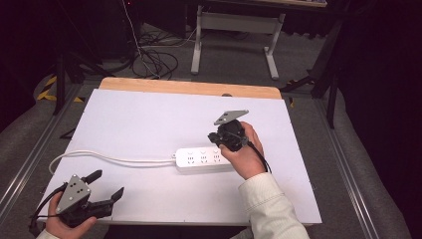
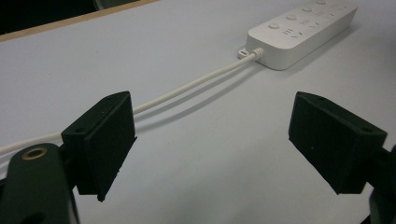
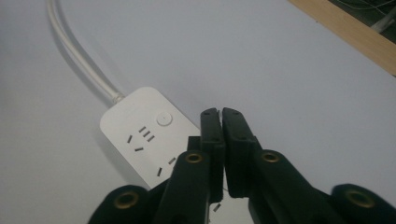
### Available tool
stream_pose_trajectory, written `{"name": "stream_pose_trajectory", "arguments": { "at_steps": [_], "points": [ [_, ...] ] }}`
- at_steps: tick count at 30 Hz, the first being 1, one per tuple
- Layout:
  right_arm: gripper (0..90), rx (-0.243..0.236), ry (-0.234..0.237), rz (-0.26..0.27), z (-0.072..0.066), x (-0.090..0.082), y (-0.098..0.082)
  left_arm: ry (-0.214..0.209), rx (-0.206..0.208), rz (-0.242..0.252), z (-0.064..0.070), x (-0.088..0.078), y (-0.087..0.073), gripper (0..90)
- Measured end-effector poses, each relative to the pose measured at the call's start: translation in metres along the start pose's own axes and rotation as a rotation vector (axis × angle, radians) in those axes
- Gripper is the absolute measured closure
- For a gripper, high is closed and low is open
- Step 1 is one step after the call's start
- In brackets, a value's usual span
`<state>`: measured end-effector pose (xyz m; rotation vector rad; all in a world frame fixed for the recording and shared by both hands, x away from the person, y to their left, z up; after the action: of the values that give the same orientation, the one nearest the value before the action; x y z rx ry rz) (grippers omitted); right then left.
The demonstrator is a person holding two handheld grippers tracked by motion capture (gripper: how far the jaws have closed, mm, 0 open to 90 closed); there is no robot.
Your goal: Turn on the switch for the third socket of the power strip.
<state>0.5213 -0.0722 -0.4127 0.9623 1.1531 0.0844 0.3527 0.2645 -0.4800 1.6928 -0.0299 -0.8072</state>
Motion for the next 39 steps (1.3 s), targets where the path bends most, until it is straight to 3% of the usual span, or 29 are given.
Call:
{"name": "stream_pose_trajectory", "arguments": {
  "at_steps": [4, 9, 11, 12, 15, 16, 17, 20, 28, 33, 39],
  "points": [
    [76.8, -0.004, 0.005, 0.017, -0.002, -0.003, 0.0, 0.002, 0.002, 0.0, -0.001, 0.0, 0.0, 15.1],
    [54.1, 0.003, 0.036, 0.122, -0.004, -0.011, 0.0, 0.004, 0.0, 0.002, -0.001, 0.0, 0.0, 15.1],
    [50.4, -0.001, 0.034, 0.146, -0.004, -0.014, 0.0, 0.007, -0.002, 0.002, -0.002, -0.001, 0.0, 15.1],
    [47.1, -0.005, 0.032, 0.194, -0.004, -0.02, 0.001, 0.008, -0.001, 0.003, -0.002, -0.001, 0.0, 15.2],
    [41.5, -0.016, 0.026, 0.229, -0.004, -0.026, 0.002, 0.005, -0.008, 0.008, -0.001, -0.001, 0.001, 15.1],
    [34.5, 0.029, 0.034, 0.224, -0.005, -0.028, 0.0, 0.006, -0.006, 0.008, -0.001, -0.001, 0.001, 15.1],
    [35.5, 0.067, 0.05, 0.218, -0.005, -0.032, -0.003, 0.005, -0.006, 0.007, -0.001, -0.001, 0.001, 15.1],
    [35.7, 0.058, 0.06, 0.231, -0.005, -0.038, -0.007, 0.009, -0.003, 0.009, -0.003, -0.001, 0.001, 15.1],
    [19.8, 0.078, 0.013, 0.272, 0.001, -0.059, -0.028, 0.008, -0.023, 0.017, -0.006, -0.003, 0.001, 15.1],
    [18.9, 0.108, 0.014, 0.297, 0.004, -0.072, -0.045, 0.01, -0.015, 0.018, -0.006, -0.003, 0.001, 14.9],
    [14.9, 0.091, 0.01, 0.318, 0.004, -0.083, -0.07, 0.008, -0.021, 0.021, -0.006, -0.004, 0.002, 14.9]
  ]
}}
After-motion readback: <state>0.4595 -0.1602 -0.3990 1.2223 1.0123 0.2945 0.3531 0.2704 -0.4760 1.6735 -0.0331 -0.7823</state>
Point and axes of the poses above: each handheld gripper's, and its own axes: x roughly forward along the jaws, y roughly out of its top, z roughly to its right, the point moved 5 cm from there along x, roughly forward along the jaws, and after that the axes turned 3 degrees about -z, right-handed, at the moved point
